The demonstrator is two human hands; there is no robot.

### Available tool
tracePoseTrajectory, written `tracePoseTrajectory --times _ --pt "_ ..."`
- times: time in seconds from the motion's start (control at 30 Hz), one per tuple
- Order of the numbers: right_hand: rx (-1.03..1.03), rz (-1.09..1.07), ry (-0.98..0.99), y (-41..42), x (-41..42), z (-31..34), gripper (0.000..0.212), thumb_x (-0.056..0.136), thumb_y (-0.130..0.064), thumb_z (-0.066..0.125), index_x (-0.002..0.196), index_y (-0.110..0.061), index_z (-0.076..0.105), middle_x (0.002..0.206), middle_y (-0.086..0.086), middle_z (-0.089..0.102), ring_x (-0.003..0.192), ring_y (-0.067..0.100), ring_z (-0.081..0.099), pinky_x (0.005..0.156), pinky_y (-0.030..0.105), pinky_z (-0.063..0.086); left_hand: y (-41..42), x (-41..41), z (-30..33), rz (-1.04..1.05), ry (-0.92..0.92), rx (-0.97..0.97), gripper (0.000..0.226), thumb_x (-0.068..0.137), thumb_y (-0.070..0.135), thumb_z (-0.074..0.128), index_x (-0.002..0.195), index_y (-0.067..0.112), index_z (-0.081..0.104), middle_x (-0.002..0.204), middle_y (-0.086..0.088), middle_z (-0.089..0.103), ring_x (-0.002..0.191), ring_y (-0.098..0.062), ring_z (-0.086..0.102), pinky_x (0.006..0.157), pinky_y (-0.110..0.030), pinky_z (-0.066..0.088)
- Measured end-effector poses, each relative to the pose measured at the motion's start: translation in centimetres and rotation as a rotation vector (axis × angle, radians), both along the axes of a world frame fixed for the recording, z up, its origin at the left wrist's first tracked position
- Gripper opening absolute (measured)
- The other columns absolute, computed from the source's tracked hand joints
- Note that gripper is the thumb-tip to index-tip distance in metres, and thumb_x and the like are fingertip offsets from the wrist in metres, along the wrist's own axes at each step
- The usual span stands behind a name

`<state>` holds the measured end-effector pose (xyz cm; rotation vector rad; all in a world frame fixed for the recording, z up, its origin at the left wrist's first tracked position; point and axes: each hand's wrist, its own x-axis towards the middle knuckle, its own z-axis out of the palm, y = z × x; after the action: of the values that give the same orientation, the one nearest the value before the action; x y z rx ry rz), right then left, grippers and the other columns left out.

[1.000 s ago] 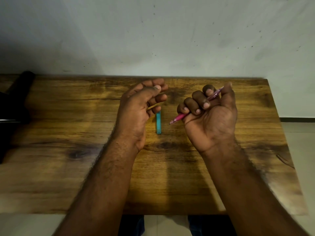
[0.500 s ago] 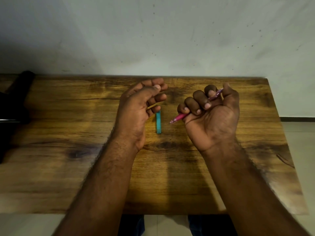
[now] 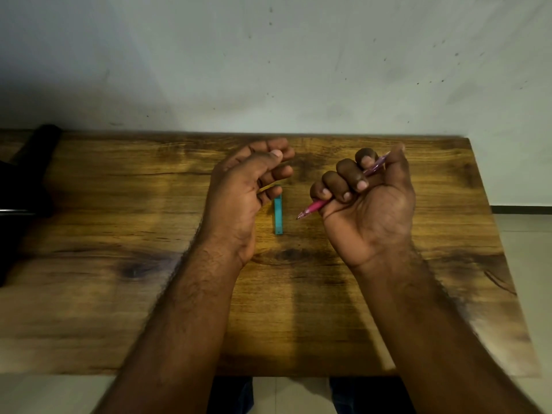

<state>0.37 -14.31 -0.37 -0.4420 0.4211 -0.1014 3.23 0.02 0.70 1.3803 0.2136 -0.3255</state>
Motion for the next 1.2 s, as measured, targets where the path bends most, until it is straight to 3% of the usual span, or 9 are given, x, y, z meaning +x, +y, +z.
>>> tracePoseTrajectory --times 0.77,1.2 --pt "0.027 0.005 -0.019 -0.22 -0.13 0.03 0.049 0.102 -0.05 0.034 0.067 -0.019 0.047 0.052 -0.005 0.029 0.053 0.013 0.022 0.059 0.031 0.031 0.02 0.06 -0.2 -0.007 -0.003 -0.006 0.025 0.088 0.026 0.059 0.106 0.024 0.076 0.112 0.001 0.081 0.1 -0.015 0.073 0.085 -0.036 0.052" --pt "0.063 -0.013 -0.03 -0.32 -0.12 -0.04 0.049 0.101 -0.049 0.032 0.066 -0.018 0.044 0.051 -0.004 0.029 0.052 0.013 0.021 0.059 0.031 0.03 0.02 -0.06 -0.13 -0.009 -0.008 0.023 0.024 0.095 0.023 0.057 0.111 0.022 0.075 0.113 0.002 0.081 0.102 -0.017 0.073 0.088 -0.038 0.052"
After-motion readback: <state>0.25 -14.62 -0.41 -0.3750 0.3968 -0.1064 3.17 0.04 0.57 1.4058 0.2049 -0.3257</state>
